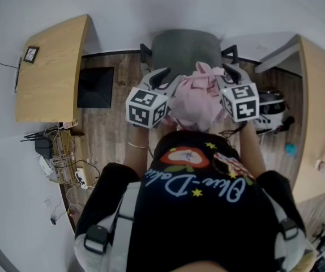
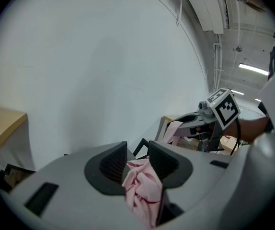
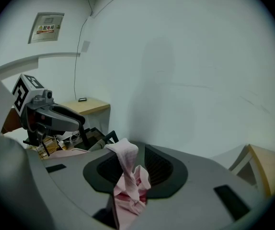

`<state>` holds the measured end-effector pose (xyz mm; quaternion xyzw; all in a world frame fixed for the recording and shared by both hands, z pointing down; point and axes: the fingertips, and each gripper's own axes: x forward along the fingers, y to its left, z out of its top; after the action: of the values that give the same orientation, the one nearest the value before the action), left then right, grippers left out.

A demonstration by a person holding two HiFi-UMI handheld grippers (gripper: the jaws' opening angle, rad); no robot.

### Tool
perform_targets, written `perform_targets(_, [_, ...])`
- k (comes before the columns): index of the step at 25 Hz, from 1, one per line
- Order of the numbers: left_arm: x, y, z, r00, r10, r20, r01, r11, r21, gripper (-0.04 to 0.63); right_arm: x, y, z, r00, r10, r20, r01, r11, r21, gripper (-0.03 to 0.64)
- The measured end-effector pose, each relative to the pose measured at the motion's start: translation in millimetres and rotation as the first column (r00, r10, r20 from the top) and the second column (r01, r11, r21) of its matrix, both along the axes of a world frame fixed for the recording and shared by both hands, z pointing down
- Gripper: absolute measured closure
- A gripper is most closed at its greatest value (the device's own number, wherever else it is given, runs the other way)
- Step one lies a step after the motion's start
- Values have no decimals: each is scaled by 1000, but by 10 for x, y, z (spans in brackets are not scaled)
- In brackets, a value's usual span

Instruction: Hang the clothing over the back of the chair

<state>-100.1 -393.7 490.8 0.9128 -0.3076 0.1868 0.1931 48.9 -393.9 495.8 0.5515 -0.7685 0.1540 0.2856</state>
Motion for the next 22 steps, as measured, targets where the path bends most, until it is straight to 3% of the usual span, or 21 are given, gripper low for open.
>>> perform_targets(10, [146, 117, -79, 1000, 13, 1, -13, 1000, 19, 471, 37, 205, 2, 999, -36, -18, 36, 999, -14, 524])
perform_targets(22, [362, 313, -142, 999, 37, -13, -37, 999, 29, 472, 46, 581, 140, 995, -96, 6, 96, 991, -93, 512])
